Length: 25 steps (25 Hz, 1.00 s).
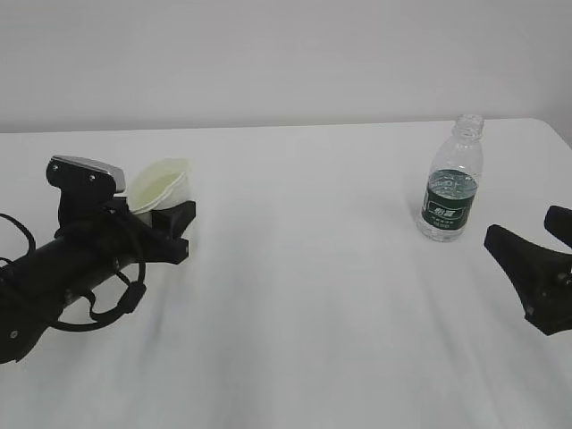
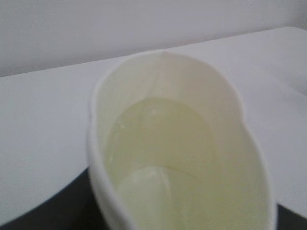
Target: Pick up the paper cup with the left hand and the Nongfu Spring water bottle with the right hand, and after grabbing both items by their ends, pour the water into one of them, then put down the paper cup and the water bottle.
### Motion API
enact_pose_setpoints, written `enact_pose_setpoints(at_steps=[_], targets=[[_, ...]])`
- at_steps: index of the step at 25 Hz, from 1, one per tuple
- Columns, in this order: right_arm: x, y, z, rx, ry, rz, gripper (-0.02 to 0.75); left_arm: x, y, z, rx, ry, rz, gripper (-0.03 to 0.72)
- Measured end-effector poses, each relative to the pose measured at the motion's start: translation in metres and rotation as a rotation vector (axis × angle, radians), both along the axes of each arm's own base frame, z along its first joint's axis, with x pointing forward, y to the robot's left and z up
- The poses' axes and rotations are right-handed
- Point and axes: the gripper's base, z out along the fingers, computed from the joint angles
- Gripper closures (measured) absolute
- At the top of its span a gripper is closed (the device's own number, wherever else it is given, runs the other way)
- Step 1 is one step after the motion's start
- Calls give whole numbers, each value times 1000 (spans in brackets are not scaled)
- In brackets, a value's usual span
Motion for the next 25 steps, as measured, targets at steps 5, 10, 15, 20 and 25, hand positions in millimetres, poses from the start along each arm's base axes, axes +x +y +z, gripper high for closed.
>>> enact_pose_setpoints(at_steps=[5, 10, 15, 20, 25], targets=[[0, 0, 0, -1, 0, 0, 144, 4, 10, 0, 9, -3, 117, 295], [0, 0, 0, -3, 0, 6, 145, 6, 21, 0, -16, 10, 253, 295], [-1, 2, 0, -9, 0, 21, 145, 7, 25, -1, -18, 12, 295, 295], [-1, 3, -1, -20, -1, 43, 144, 12, 23, -11, -6, 26, 298, 295], [-2, 4, -1, -23, 1, 50, 144, 17, 22, -14, -7, 25, 300, 295]])
